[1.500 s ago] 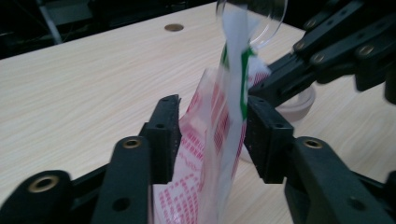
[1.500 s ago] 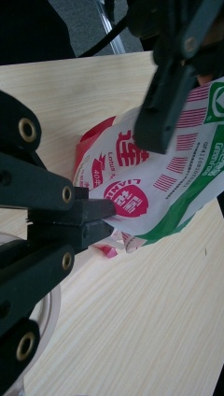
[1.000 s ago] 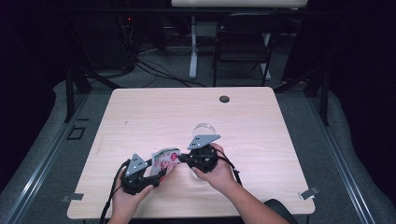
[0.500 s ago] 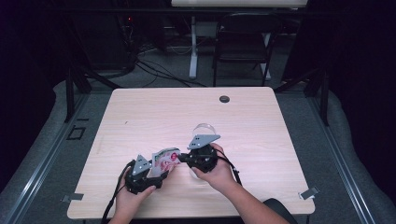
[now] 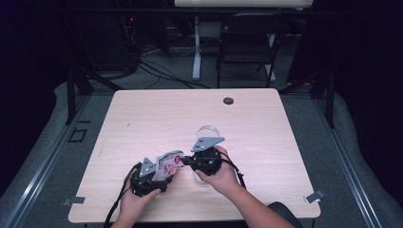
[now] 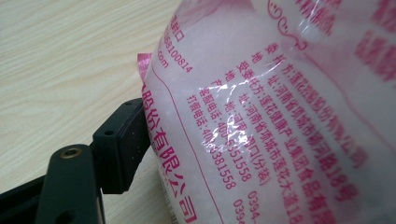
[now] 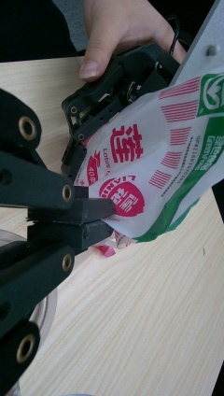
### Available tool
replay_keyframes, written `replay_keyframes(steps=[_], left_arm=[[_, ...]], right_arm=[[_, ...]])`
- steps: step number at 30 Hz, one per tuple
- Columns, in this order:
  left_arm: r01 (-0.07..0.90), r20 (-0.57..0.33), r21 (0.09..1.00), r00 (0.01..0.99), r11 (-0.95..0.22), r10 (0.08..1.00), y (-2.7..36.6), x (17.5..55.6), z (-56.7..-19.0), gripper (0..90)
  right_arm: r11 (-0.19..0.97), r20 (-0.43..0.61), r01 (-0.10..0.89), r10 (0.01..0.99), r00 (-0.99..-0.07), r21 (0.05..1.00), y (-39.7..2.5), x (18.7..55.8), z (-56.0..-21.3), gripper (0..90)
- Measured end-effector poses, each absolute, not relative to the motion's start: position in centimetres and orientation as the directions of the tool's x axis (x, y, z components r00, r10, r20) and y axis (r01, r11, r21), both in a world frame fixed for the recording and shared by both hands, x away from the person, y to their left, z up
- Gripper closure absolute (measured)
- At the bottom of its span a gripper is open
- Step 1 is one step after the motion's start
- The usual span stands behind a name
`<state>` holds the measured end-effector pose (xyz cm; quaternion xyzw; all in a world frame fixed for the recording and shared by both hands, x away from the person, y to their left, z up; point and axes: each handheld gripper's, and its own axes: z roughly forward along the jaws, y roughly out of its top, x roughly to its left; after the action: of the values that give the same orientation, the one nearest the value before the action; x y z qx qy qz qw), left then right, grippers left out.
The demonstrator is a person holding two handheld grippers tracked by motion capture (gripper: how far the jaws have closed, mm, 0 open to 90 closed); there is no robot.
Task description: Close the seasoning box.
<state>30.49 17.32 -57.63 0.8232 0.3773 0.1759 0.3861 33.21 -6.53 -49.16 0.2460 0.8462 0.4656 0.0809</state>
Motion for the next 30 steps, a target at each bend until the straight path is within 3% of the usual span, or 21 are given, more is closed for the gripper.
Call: replay_keyframes(steps=[19, 26, 30], left_arm=[[0.507, 0.019, 0.722, 0.667, -0.471, 0.745, 17.2, 31.2, -58.8, 26.5], [0.528, -0.012, 0.714, 0.666, -0.46, 0.746, 17.4, 31.5, -58.9, 22.7], [0.532, -0.008, 0.707, 0.664, -0.465, 0.747, 17.3, 31.6, -58.9, 16.2]], right_arm=[[0.448, 0.095, 0.344, 0.49, -0.866, 0.825, -6.5, 33.2, -49.4, 89.8], [0.443, 0.099, 0.345, 0.49, -0.866, 0.827, -6.3, 33.1, -49.4, 89.8], [0.449, 0.097, 0.346, 0.49, -0.866, 0.824, -6.3, 33.1, -49.4, 89.6]])
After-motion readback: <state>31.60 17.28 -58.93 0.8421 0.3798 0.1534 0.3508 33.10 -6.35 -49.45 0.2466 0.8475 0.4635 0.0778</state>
